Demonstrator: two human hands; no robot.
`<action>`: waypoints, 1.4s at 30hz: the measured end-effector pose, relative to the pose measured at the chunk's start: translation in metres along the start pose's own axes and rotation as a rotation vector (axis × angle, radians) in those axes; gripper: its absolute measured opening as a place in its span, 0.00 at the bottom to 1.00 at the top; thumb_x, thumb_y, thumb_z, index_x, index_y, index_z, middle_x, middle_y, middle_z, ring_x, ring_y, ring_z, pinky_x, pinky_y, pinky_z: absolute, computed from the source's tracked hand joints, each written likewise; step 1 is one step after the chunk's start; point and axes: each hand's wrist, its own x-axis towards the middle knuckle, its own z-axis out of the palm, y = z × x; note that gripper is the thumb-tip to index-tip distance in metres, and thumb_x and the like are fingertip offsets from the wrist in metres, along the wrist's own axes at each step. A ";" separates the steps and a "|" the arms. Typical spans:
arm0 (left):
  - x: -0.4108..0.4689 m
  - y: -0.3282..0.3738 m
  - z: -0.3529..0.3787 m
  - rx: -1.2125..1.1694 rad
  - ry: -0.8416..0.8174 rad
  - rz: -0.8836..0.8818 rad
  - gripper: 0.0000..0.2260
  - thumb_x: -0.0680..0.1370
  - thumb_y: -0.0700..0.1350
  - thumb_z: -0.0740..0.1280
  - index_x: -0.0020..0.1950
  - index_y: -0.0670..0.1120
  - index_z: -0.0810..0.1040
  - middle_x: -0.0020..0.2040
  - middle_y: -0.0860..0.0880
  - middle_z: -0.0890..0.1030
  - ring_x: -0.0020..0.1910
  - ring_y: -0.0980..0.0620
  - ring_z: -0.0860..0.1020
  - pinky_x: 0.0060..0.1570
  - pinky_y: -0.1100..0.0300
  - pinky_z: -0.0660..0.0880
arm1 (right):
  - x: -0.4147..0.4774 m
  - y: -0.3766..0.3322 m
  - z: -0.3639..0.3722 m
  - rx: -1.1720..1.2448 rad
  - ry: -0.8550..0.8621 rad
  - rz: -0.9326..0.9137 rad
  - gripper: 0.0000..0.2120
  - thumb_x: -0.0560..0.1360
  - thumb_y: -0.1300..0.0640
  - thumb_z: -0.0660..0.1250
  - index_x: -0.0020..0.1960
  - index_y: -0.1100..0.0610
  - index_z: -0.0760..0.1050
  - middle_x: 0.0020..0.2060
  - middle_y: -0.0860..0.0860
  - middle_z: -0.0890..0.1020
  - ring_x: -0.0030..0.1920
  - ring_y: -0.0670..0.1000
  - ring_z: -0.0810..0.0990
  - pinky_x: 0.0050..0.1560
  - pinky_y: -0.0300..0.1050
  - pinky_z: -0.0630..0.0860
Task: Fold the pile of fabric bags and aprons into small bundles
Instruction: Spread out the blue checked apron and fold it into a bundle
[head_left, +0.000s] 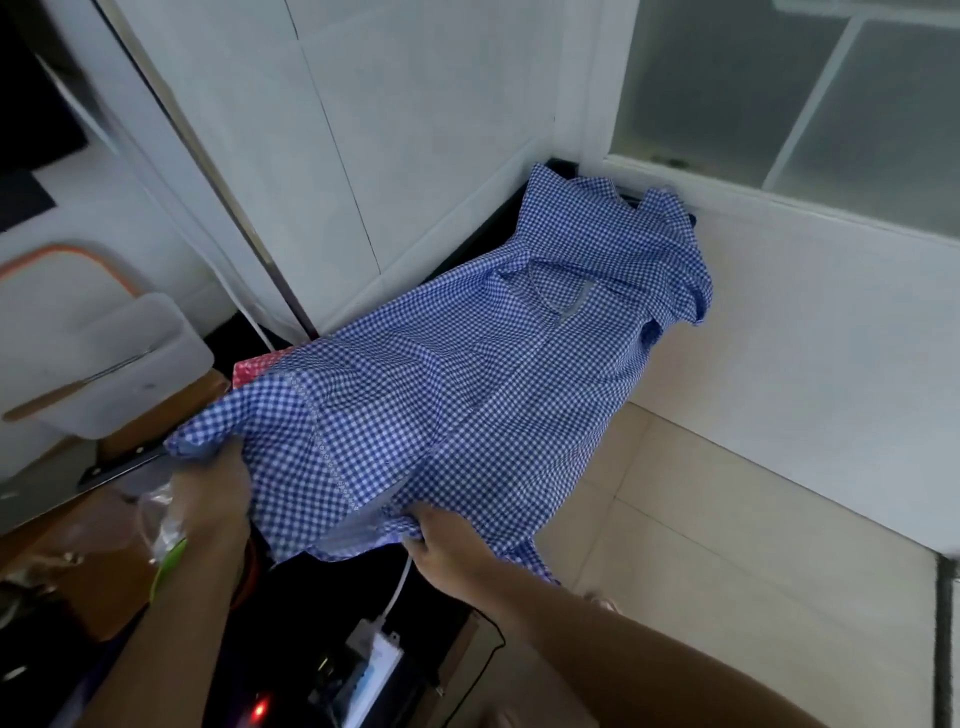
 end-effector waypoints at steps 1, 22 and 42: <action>0.002 0.005 0.003 -0.080 -0.022 0.010 0.07 0.80 0.51 0.61 0.46 0.49 0.72 0.61 0.45 0.75 0.43 0.46 0.77 0.45 0.57 0.72 | -0.003 -0.002 -0.004 0.015 -0.004 -0.021 0.22 0.78 0.47 0.64 0.66 0.58 0.69 0.54 0.58 0.79 0.50 0.57 0.79 0.49 0.52 0.76; -0.008 0.311 0.284 -0.823 -0.402 0.015 0.08 0.81 0.37 0.57 0.50 0.36 0.75 0.32 0.43 0.81 0.24 0.53 0.80 0.27 0.63 0.77 | 0.045 0.064 -0.372 -0.093 0.264 -0.057 0.16 0.79 0.55 0.64 0.46 0.70 0.74 0.42 0.65 0.79 0.42 0.62 0.77 0.41 0.47 0.66; 0.092 0.398 0.580 0.202 -0.542 0.527 0.32 0.76 0.50 0.69 0.75 0.44 0.60 0.71 0.46 0.67 0.70 0.47 0.68 0.68 0.52 0.65 | 0.303 0.263 -0.609 -0.276 0.327 0.177 0.17 0.70 0.54 0.74 0.54 0.62 0.77 0.55 0.57 0.80 0.56 0.56 0.77 0.47 0.44 0.67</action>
